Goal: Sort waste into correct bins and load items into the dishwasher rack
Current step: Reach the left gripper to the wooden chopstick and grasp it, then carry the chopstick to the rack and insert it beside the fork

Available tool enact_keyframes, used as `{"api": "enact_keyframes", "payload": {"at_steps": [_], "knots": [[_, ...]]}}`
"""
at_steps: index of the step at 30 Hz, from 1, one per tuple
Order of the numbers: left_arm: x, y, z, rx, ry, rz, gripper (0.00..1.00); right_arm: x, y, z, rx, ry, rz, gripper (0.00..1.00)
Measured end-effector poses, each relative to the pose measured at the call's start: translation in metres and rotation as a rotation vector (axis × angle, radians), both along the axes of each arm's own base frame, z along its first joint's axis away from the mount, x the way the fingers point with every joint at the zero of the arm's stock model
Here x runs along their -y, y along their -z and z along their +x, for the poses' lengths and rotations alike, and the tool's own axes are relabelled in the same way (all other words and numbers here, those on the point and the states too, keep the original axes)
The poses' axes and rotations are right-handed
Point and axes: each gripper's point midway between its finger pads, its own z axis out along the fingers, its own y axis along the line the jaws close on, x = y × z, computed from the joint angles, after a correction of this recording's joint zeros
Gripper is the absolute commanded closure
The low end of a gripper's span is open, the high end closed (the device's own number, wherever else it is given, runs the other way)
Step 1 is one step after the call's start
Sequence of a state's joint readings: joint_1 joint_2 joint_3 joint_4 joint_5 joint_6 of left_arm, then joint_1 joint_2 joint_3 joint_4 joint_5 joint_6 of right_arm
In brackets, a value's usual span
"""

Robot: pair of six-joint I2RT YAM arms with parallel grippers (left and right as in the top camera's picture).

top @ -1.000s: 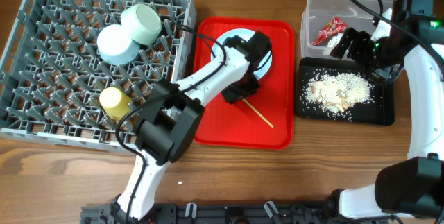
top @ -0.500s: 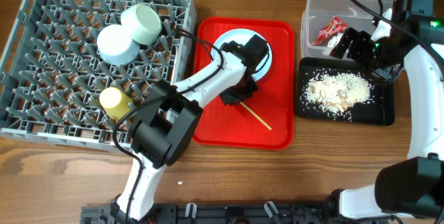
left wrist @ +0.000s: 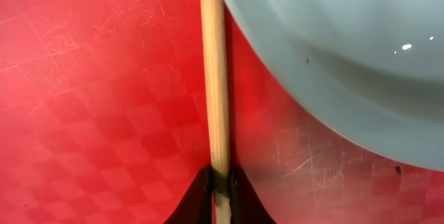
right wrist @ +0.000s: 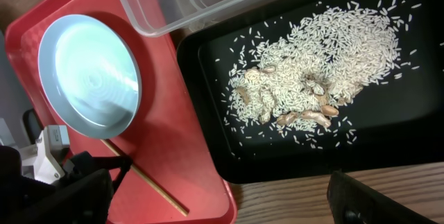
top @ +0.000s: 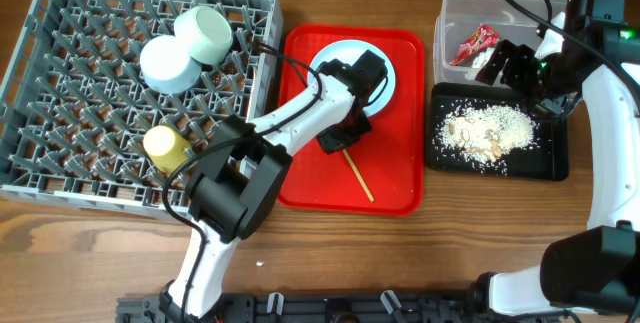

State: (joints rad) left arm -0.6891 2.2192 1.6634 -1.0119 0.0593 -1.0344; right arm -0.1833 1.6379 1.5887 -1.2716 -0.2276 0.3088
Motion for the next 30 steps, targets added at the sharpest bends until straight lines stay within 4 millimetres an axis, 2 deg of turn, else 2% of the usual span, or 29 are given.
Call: {"api": "enact_keyframes", "payload": {"at_steps": [13,20,24,30], "knots": [[-0.005,-0.001,0.002,-0.021,-0.023,-0.017,0.96,0.000,0.000,0.000,0.000,0.000,0.000,0.00],[-0.040,-0.008,0.014,-0.017,-0.075,0.007,0.96,0.000,0.000,0.000,0.000,0.000,0.000,0.00],[-0.062,-0.035,0.030,0.055,-0.067,0.017,0.96,0.000,0.000,0.000,0.000,0.000,0.000,0.00],[-0.086,-0.103,0.052,0.256,0.045,0.020,0.96,0.000,0.000,0.000,0.000,0.000,0.000,0.00]]}}
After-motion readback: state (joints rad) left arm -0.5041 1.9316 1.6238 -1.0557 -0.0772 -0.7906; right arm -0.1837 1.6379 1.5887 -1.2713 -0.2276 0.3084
